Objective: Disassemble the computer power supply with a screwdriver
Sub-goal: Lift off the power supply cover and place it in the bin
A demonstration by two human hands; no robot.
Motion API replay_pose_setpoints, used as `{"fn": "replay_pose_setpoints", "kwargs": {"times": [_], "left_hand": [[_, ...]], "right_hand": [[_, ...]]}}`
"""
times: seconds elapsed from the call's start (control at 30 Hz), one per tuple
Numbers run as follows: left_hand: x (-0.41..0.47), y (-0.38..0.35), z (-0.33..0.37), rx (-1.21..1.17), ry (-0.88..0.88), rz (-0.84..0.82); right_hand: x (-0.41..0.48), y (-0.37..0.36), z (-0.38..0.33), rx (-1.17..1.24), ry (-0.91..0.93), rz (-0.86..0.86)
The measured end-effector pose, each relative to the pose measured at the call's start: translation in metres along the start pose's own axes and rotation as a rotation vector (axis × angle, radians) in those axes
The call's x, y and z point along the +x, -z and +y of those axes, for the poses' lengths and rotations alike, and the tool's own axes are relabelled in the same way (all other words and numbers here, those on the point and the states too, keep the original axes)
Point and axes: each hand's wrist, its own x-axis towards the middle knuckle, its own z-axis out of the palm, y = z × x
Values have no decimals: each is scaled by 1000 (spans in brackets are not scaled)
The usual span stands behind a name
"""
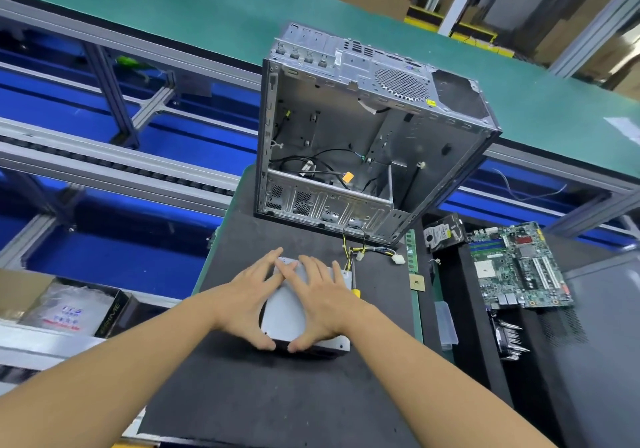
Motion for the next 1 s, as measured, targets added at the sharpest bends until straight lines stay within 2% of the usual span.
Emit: {"fn": "replay_pose_setpoints", "kwargs": {"times": [0.27,0.5,0.67,0.8,0.9,0.97,1.0], "left_hand": [[1,5,-12,84,-160,74],[-5,-5,-19,-111,-81,73],[-3,15,-14,-408,-8,90],[0,40,-21,-689,108,18],[-3,41,-16,-1090,174,-46],[-4,37,-5,-1414,199,-9],[-3,35,1,-1494,202,12]], "right_hand": [[-3,10,-8,7,-10,2],[-7,9,-3,153,6,90],[-3,29,15,467,-51,114],[-6,32,25,743,-100,144],[-9,30,29,947,-144,187],[-11,27,30,1089,-151,199],[-11,25,30,1169,-155,202]]}}
